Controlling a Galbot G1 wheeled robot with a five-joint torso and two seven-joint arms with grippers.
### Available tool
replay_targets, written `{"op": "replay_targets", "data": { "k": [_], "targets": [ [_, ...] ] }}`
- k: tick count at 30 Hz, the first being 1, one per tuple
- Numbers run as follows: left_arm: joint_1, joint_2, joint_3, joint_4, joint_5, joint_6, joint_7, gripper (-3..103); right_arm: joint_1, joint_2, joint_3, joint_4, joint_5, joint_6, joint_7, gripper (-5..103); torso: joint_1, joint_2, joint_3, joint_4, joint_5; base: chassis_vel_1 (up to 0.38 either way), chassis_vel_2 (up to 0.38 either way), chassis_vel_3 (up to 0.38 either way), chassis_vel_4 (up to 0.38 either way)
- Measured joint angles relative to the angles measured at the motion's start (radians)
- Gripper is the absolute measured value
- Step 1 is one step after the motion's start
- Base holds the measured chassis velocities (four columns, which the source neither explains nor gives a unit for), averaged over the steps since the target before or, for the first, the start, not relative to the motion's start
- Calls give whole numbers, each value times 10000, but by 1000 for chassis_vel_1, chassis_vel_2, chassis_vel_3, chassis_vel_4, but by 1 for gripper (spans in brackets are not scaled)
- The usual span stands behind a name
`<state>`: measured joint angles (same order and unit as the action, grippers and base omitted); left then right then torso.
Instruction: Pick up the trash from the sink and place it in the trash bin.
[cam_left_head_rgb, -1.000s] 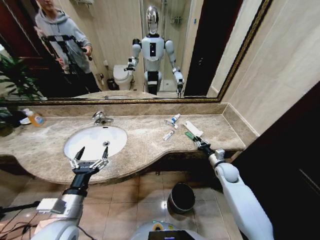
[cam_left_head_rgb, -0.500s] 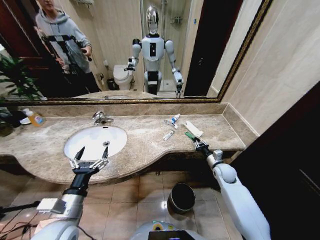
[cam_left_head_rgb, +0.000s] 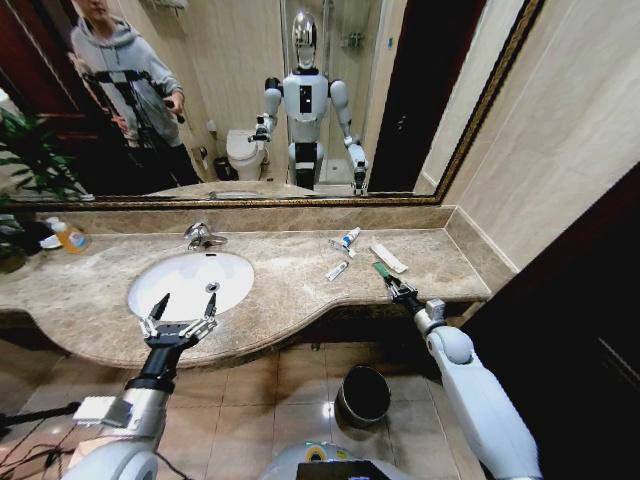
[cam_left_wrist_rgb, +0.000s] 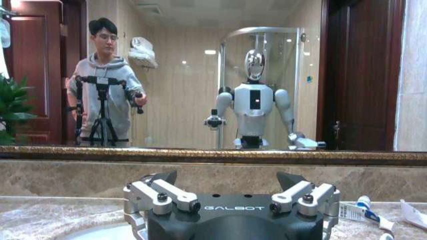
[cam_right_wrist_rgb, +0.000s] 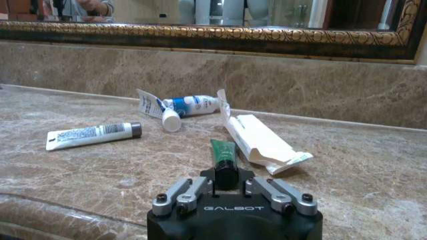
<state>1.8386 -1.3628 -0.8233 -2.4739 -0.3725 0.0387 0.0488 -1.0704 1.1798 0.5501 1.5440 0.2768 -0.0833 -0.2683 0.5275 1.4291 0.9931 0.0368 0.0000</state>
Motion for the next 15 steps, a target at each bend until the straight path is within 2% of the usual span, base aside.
{"op": "replay_targets", "data": {
  "k": [5,9,11,12,14,15],
  "targets": [
    [0,0,0,0,0,0,0,100,-66,18,57,101,5,100,-10,20,0,0,0,0,1,0,0,0,0],
    [0,0,0,0,0,0,0,100,-545,99,353,855,298,273,-25,20,1,0,0,2,-4,0,0,0,0],
    [0,0,0,0,0,0,1,100,-1247,447,577,1562,604,853,493,20,0,0,-1,3,-3,0,0,0,0],
    [0,0,0,0,0,0,1,100,-1247,447,577,1562,604,853,493,20,0,0,-1,3,-3,0,0,0,0],
    [0,1,0,0,0,0,0,100,-2710,1160,970,2395,1049,1865,1114,20,0,0,0,-1,3,0,0,0,0],
    [0,1,0,0,0,0,0,100,-2710,1160,970,2395,1049,1865,1114,20,0,0,0,-1,3,0,0,0,0]
  ]
}}
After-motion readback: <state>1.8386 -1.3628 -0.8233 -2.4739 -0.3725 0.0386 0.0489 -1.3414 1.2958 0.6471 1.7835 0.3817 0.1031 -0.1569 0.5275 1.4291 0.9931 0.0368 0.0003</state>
